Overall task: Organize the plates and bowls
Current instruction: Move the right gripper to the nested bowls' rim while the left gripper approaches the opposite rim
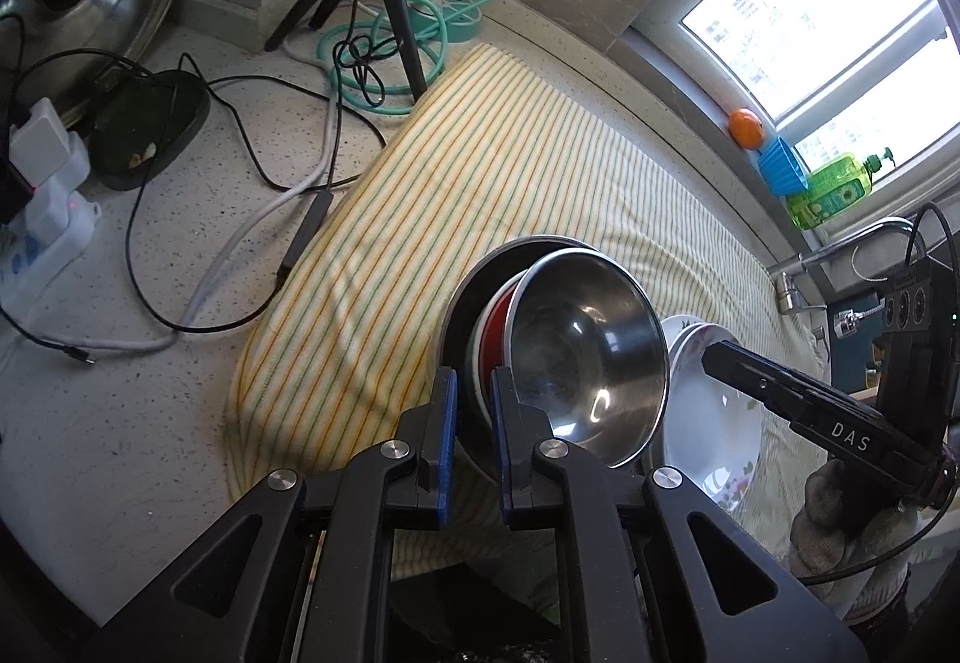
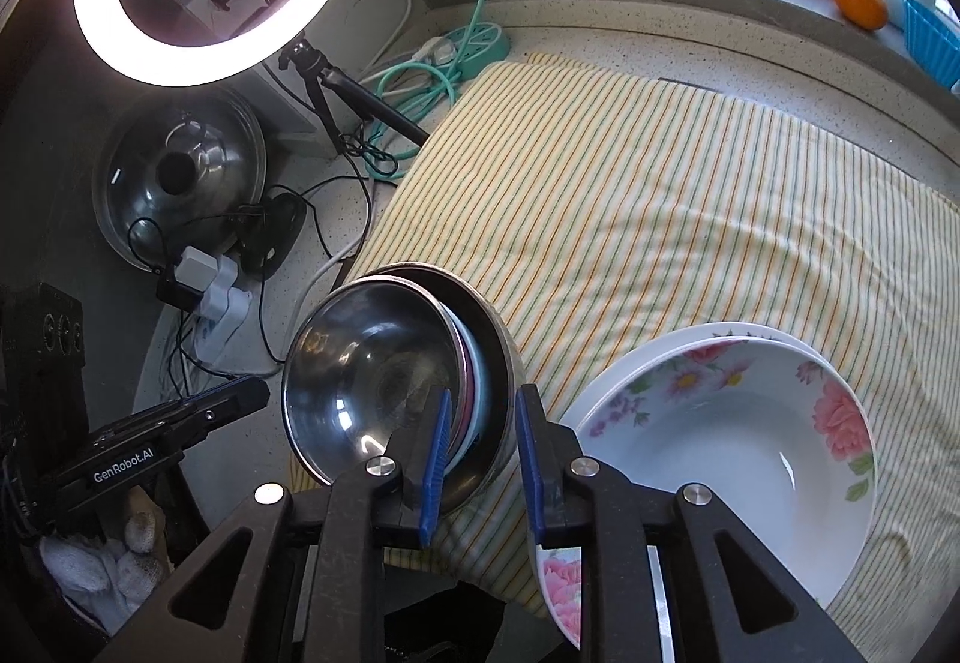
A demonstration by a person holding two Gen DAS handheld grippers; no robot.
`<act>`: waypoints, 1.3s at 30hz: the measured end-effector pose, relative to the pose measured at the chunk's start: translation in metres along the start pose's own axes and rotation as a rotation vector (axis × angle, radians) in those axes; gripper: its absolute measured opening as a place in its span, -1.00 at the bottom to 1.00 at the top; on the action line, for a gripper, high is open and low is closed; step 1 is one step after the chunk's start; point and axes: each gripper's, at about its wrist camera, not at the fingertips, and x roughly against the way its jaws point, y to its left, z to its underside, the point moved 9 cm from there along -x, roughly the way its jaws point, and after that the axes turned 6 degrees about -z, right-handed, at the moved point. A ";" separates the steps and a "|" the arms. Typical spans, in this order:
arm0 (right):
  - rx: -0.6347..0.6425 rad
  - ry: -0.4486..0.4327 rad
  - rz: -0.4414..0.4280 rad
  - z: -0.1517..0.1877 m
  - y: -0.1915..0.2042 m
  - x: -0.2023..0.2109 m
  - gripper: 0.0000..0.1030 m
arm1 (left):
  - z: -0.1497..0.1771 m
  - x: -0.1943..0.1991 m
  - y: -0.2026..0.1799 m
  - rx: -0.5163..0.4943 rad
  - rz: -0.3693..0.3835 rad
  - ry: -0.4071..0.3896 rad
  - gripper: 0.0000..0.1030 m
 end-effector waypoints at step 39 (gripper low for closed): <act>-0.050 -0.055 0.052 0.007 -0.023 -0.022 -0.53 | -0.007 -0.025 0.015 0.026 0.059 -0.037 -0.81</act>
